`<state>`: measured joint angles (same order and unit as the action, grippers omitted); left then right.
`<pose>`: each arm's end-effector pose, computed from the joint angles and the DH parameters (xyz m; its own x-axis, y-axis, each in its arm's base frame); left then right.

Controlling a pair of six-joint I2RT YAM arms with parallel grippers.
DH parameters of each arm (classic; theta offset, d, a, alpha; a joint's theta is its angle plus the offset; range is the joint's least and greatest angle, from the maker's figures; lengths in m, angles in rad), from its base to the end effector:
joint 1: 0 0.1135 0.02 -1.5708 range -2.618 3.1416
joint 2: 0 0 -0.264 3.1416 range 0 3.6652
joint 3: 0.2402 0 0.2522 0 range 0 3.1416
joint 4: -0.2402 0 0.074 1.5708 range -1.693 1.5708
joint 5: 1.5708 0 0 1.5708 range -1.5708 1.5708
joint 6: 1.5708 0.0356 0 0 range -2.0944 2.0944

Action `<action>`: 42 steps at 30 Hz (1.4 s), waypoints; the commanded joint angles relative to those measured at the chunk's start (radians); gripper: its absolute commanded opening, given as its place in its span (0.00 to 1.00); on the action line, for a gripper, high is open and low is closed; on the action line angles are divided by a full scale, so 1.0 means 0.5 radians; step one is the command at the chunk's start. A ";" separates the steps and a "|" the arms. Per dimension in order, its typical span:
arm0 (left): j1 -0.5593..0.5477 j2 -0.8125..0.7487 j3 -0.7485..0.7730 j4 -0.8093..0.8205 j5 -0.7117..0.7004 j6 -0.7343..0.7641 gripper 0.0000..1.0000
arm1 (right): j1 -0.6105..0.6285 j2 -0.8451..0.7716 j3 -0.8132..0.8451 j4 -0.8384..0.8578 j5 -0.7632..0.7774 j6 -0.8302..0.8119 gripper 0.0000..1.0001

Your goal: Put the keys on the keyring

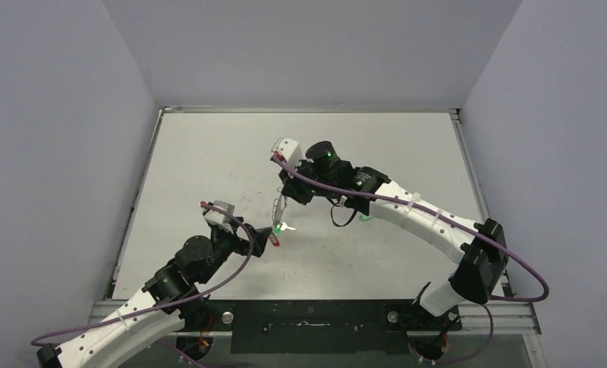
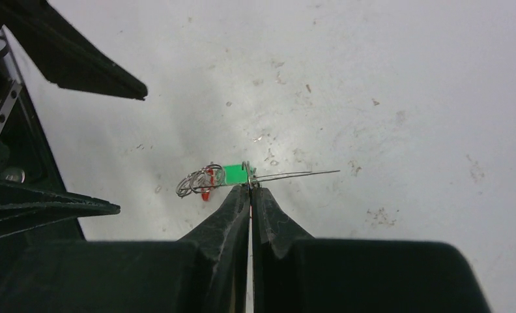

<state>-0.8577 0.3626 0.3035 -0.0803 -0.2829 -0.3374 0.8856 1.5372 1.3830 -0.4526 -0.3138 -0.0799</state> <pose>0.0915 -0.0906 0.2375 -0.2663 -0.1780 -0.9473 0.4846 0.8248 -0.2912 0.2136 0.2787 0.3375 -0.2881 -0.4725 -0.8329 -0.9229 0.3691 0.1099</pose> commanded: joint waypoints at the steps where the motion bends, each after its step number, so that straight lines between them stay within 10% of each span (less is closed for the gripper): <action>1: -0.003 0.063 0.126 -0.273 -0.302 -0.419 0.97 | -0.039 -0.122 -0.154 0.451 0.263 0.087 0.00; 19: 0.003 0.529 0.123 -0.431 -0.193 -0.842 0.97 | -0.057 -0.743 -1.676 1.121 0.408 0.666 0.00; 30: 0.098 0.902 0.132 -0.341 0.113 -1.075 0.97 | -0.061 -1.299 -1.862 0.918 0.534 0.723 0.99; 36: 0.237 1.222 0.155 -0.220 0.430 -1.159 0.97 | -0.120 -1.260 -1.711 0.701 0.934 0.811 1.00; 42: 0.405 1.453 0.123 -0.076 0.708 -1.251 0.97 | -0.456 -0.769 -1.511 0.684 0.428 0.980 1.00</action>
<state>-0.6979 1.0325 0.3740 -0.1703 -0.0681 -0.9169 0.7578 1.0237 0.5636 -0.1097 0.0338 0.3302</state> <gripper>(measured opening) 0.971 0.999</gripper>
